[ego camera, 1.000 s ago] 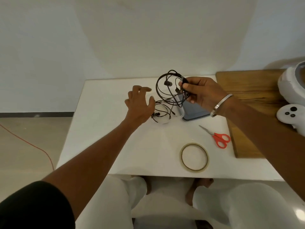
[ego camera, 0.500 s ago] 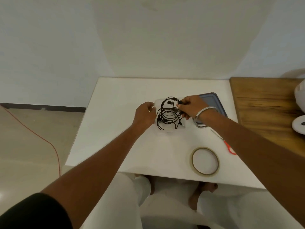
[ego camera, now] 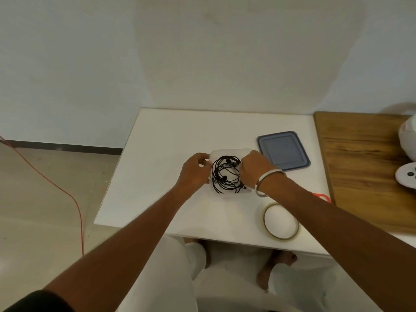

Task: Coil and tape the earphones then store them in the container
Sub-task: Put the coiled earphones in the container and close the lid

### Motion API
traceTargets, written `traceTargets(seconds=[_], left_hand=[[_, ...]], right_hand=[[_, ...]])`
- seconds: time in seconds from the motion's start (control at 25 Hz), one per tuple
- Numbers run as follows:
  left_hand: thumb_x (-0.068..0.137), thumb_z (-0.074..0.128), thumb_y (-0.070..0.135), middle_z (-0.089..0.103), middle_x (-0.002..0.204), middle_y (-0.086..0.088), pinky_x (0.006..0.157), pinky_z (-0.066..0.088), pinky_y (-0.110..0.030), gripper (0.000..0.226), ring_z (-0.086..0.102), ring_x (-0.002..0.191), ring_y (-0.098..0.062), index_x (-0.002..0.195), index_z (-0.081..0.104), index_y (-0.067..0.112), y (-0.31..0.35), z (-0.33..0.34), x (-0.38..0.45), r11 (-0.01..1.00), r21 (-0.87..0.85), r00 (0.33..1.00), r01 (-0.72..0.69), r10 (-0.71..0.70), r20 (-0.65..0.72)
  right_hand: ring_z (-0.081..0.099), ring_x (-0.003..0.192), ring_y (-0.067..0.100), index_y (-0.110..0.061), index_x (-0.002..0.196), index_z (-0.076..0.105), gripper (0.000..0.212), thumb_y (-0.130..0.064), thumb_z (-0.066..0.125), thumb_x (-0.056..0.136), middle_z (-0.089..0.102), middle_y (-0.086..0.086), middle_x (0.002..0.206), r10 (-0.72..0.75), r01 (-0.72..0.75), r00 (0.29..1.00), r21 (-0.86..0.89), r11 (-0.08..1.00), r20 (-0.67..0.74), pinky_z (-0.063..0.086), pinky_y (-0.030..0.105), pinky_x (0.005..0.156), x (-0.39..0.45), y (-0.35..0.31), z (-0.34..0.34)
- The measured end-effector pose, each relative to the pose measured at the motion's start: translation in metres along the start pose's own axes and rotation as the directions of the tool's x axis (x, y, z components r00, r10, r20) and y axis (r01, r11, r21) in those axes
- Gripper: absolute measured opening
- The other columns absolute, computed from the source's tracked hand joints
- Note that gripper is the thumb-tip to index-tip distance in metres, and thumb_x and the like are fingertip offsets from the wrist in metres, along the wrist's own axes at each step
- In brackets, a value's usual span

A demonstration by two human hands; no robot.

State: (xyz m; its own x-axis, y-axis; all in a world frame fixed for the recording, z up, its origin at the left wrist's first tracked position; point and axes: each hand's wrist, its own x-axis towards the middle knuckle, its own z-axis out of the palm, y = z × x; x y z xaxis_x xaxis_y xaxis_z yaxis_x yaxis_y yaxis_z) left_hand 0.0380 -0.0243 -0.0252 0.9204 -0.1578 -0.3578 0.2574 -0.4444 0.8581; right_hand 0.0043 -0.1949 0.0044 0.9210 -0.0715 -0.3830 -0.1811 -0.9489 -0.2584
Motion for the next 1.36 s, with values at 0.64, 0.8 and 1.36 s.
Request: traceTargets(seconds=[0.64,0.8,1.36], left_hand=[[0.093,0.052,0.016,0.045,0.139,-0.012,0.106,0.033,-0.044,0.039,0.039,0.13,-0.032,0.131,0.053,0.008,-0.038,-0.026,0.007,0.541,0.81,0.86,-0.226,0.502,-0.096],[0.097,0.046,0.021,0.032,0.152,-0.01,0.112,0.026,-0.044,0.047,0.029,0.138,-0.032,0.142,0.04,0.009,-0.039,-0.02,0.002,0.501,0.833,0.894,-0.236,0.449,-0.016],[0.102,0.039,0.023,0.05,0.123,-0.006,0.092,0.038,-0.024,0.036,0.049,0.102,-0.011,0.134,0.047,0.009,-0.013,-0.002,-0.011,0.932,0.316,0.977,-0.175,0.205,-0.062]], right_hand=[[0.056,0.094,0.033,-0.006,0.109,0.052,0.049,-0.048,0.056,0.085,0.047,0.015,0.115,0.237,-0.24,0.938,0.018,0.971,-0.254,0.052,0.041,0.076,0.02,0.071,0.024],[0.055,0.072,0.026,-0.005,0.091,0.054,0.029,-0.033,0.059,0.085,0.05,0.01,0.093,0.223,-0.212,0.945,0.071,0.975,-0.241,0.046,0.031,0.06,0.018,0.064,0.015],[0.065,0.044,0.026,0.003,0.107,0.055,0.028,-0.011,0.051,0.083,0.065,0.017,0.091,0.579,-0.096,0.77,0.847,0.522,-0.27,0.047,0.024,0.033,-0.014,0.09,-0.069]])
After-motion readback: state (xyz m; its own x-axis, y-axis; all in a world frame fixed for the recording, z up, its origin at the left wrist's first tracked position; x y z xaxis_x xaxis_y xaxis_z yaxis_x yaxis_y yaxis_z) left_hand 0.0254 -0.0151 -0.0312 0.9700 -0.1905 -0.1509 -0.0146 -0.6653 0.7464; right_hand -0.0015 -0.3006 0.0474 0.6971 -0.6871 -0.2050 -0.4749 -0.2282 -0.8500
